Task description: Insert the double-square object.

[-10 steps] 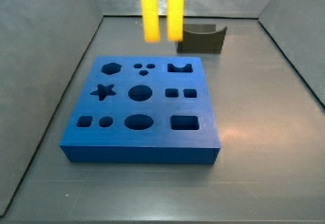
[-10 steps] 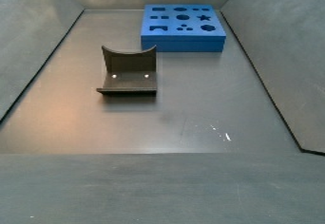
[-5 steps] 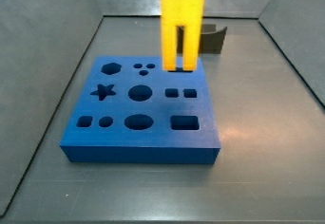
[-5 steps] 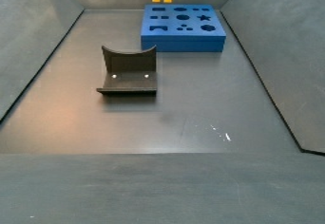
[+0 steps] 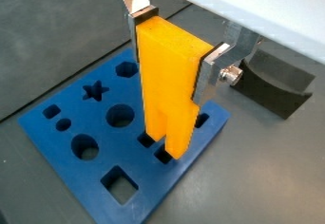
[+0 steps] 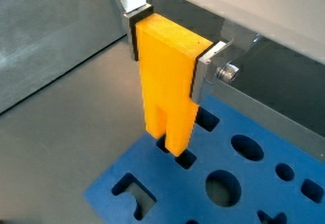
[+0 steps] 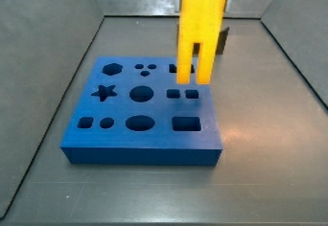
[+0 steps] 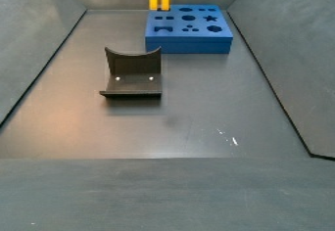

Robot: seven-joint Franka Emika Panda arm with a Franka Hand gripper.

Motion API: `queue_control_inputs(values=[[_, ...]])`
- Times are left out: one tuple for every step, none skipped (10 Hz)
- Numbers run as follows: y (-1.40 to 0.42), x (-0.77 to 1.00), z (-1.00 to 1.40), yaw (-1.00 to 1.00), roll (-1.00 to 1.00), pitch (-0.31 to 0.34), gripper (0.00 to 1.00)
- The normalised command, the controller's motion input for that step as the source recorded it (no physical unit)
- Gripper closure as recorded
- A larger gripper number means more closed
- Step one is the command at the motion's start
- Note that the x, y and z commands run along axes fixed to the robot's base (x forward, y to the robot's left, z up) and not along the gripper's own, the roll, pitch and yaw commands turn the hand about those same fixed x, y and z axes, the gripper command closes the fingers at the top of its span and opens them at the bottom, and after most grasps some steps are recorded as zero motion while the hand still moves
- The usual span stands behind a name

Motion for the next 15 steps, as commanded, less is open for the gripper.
queue_control_inputs(values=[[-0.03, 0.0, -0.12, 0.0, 0.09, 0.081, 1.0], [-0.06, -0.03, -0.23, 0.0, 0.16, 0.053, 1.0], [-0.08, -0.07, -0.27, 0.0, 0.16, 0.041, 1.0], [-0.07, -0.12, -0.23, 0.0, 0.13, 0.02, 1.0], [-0.09, -0.08, -0.19, 0.0, 0.09, 0.0, 1.0], [-0.09, -0.01, -0.17, 0.0, 0.07, 0.0, 1.0], [-0.06, -0.04, -0.17, 0.0, 0.06, 0.0, 1.0], [-0.04, -0.02, -0.15, 0.0, 0.05, 0.0, 1.0], [0.0, 0.0, -0.17, 0.01, 0.05, 0.0, 1.0], [0.0, 0.0, -0.19, 0.02, 0.03, 0.0, 1.0], [0.0, -0.04, -0.19, 0.0, 0.01, 0.0, 1.0], [-0.02, -0.01, -0.19, 0.01, 0.01, 0.0, 1.0], [0.0, 0.0, -0.16, 0.07, 0.0, 0.0, 1.0], [0.03, 0.0, -0.15, 0.13, 0.0, 0.0, 1.0], [0.0, 0.0, -0.13, 0.14, 0.0, 0.0, 1.0]])
